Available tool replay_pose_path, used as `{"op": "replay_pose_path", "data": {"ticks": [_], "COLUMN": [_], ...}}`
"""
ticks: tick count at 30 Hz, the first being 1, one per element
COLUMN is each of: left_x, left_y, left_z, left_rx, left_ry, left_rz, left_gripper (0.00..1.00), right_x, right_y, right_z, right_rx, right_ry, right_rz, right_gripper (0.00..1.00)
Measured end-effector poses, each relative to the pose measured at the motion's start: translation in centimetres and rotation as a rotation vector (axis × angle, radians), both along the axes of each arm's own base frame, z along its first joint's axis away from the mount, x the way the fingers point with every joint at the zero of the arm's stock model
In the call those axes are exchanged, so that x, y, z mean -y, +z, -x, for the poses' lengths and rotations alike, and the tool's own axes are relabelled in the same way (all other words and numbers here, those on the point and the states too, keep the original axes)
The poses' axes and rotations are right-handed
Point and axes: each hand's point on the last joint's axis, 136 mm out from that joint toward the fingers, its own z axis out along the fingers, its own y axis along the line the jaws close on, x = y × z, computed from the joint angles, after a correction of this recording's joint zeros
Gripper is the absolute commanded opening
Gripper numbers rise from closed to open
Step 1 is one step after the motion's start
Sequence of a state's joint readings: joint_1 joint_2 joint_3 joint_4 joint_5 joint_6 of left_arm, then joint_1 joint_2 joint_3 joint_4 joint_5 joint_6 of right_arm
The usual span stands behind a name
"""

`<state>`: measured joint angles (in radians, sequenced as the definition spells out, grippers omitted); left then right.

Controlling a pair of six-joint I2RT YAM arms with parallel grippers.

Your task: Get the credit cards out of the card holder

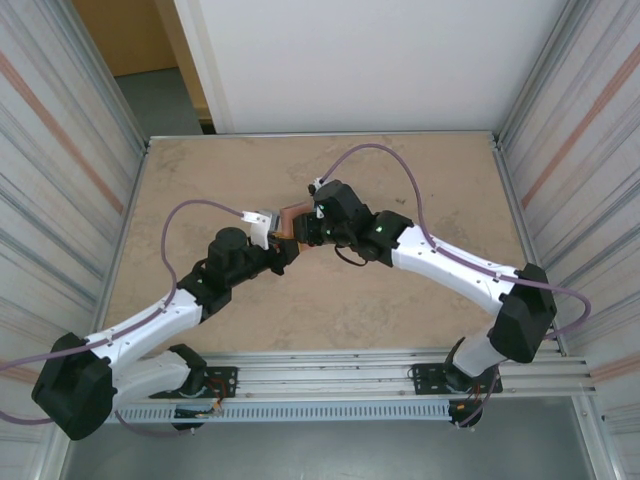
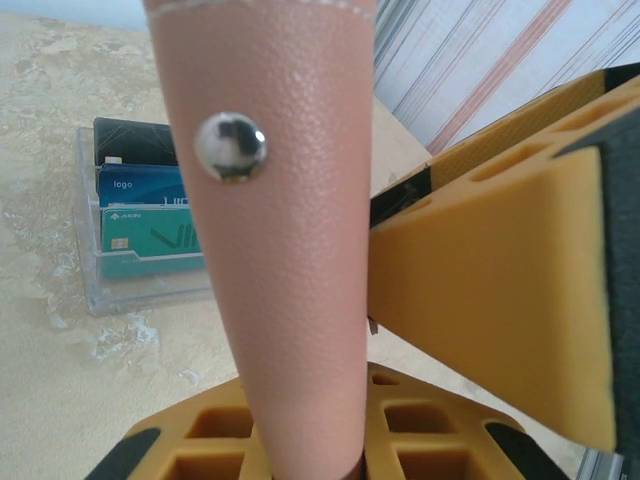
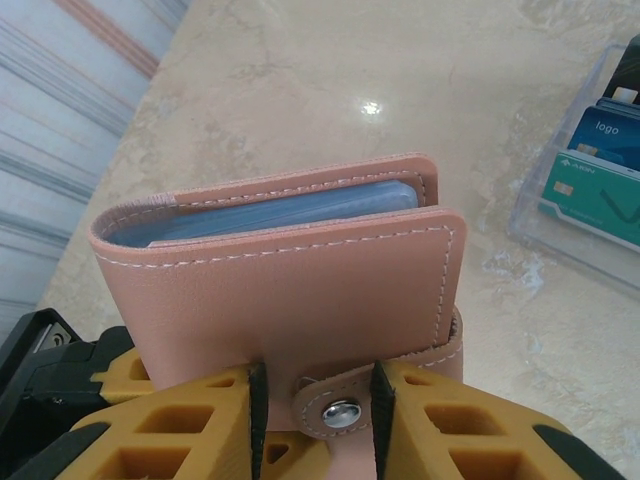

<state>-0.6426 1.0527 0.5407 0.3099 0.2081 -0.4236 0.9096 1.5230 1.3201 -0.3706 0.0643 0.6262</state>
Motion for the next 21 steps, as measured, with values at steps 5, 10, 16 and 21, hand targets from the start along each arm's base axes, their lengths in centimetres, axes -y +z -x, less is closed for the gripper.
{"op": "replay_pose_path", "data": {"ticks": [5, 10, 16, 21], "left_x": [-0.07, -0.12, -0.34, -0.48], "left_y": [-0.07, -0.51, -0.6, -0.56], "left_z": [-0.04, 0.09, 0.13, 0.04], "left_rx": [-0.002, -0.014, -0.012, -0.008], "left_ry": [0.002, 0.001, 0.01, 0.019], "left_rz": [-0.002, -0.01, -0.012, -0.013], "left_gripper": [0.0, 0.0, 0.0, 0.0], "right_x": [-0.02, 0.04, 0.02, 0.13], "right_y": [-0.13, -0.27, -0.16, -0.06], "right_z": [-0.23, -0.19, -0.21, -0.16], "right_rx": [0.002, 0.0, 0.005, 0.011], "right_ry": [-0.014, -0.031, -0.037, -0.037], "right_rz": [0.012, 0.017, 0.015, 0.007], "right_gripper": [0.22, 0.09, 0.0, 0.0]}}
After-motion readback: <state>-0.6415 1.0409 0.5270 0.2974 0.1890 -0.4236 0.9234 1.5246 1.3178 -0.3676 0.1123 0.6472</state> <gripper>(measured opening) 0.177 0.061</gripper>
